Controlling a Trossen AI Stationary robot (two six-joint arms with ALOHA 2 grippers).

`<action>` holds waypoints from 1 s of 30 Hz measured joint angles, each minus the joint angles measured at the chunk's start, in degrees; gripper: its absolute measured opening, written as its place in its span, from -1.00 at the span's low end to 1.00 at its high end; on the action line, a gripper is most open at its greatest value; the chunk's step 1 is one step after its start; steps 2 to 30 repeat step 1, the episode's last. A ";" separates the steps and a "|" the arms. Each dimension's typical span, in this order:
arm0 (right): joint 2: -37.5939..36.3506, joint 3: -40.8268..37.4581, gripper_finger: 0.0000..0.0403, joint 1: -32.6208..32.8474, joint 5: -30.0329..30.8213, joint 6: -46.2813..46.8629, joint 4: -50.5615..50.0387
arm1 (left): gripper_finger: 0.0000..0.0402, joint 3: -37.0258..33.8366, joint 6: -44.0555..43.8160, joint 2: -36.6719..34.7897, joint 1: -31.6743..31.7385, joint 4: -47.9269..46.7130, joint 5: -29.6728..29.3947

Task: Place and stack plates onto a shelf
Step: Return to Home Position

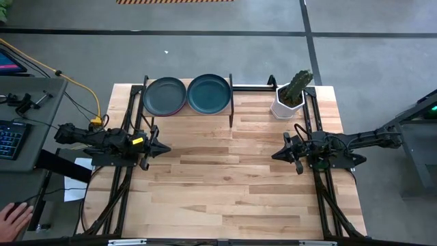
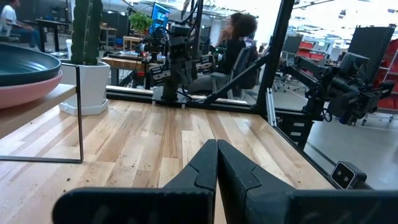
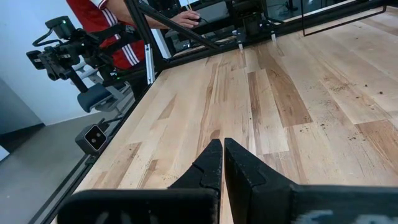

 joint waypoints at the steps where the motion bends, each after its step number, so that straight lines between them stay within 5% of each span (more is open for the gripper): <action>1: 0.01 0.00 -1.00 -0.01 0.00 0.00 0.00 | -1.00 0.00 0.00 0.00 0.01 -0.01 -0.02; 30: 0.01 0.00 -1.00 -0.01 0.00 0.00 0.00 | -1.00 0.00 0.00 0.00 0.01 -0.01 -0.02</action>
